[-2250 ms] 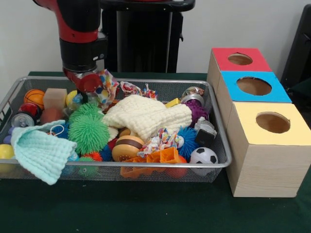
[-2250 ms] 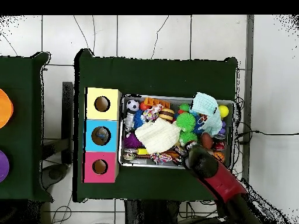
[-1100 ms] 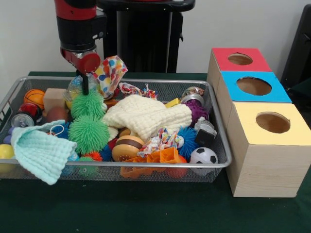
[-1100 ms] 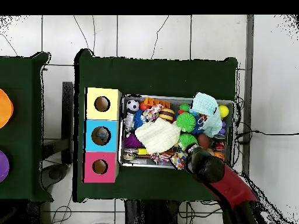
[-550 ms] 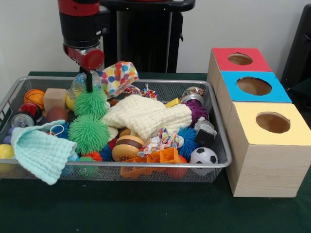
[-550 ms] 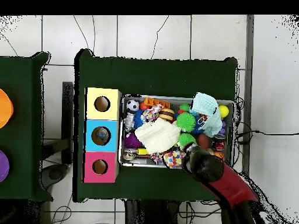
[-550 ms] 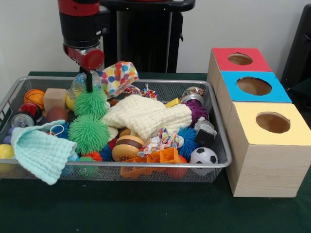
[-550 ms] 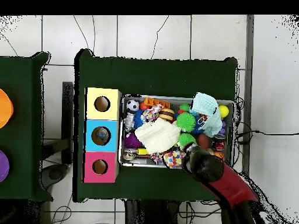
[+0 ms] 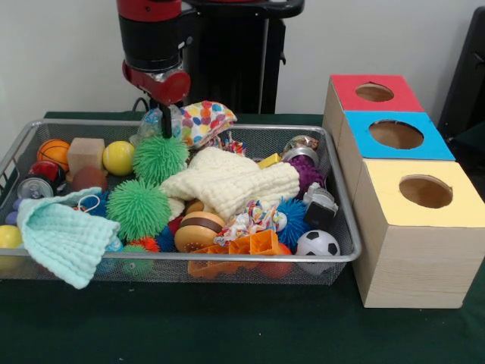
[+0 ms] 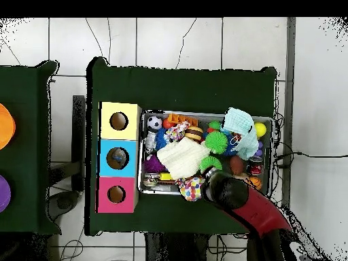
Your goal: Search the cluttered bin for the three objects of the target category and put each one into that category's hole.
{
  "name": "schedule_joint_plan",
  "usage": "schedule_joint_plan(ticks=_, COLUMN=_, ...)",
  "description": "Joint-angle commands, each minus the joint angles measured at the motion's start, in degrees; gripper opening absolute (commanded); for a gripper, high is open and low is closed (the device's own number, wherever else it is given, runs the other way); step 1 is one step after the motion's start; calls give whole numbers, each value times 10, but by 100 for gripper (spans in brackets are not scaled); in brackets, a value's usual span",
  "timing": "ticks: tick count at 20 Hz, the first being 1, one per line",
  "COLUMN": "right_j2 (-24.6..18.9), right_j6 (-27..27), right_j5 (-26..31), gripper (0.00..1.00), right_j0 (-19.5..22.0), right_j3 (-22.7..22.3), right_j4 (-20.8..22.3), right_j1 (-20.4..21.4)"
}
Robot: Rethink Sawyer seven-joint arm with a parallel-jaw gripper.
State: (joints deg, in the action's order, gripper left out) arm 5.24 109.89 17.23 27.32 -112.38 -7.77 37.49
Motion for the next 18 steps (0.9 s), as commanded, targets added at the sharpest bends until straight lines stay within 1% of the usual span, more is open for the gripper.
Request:
schedule_joint_plan(ticks=1, right_j2=2, right_j6=90, right_j5=91, gripper=0, right_j0=-32, right_j3=17, right_j4=-14, right_j1=11)
schedule_joint_plan(ticks=6, right_j2=12, right_j6=110, right_j5=116, gripper=0, right_j0=-56, right_j3=27, right_j4=-29, right_j1=12)
schedule_joint_plan(ticks=10, right_j2=16, right_j6=112, right_j5=114, gripper=0, right_j0=-66, right_j3=28, right_j4=-34, right_j1=10)
schedule_joint_plan(ticks=18, right_j2=31, right_j6=113, right_j5=124, gripper=0, right_j0=-86, right_j3=45, right_j4=-40, right_j1=4)
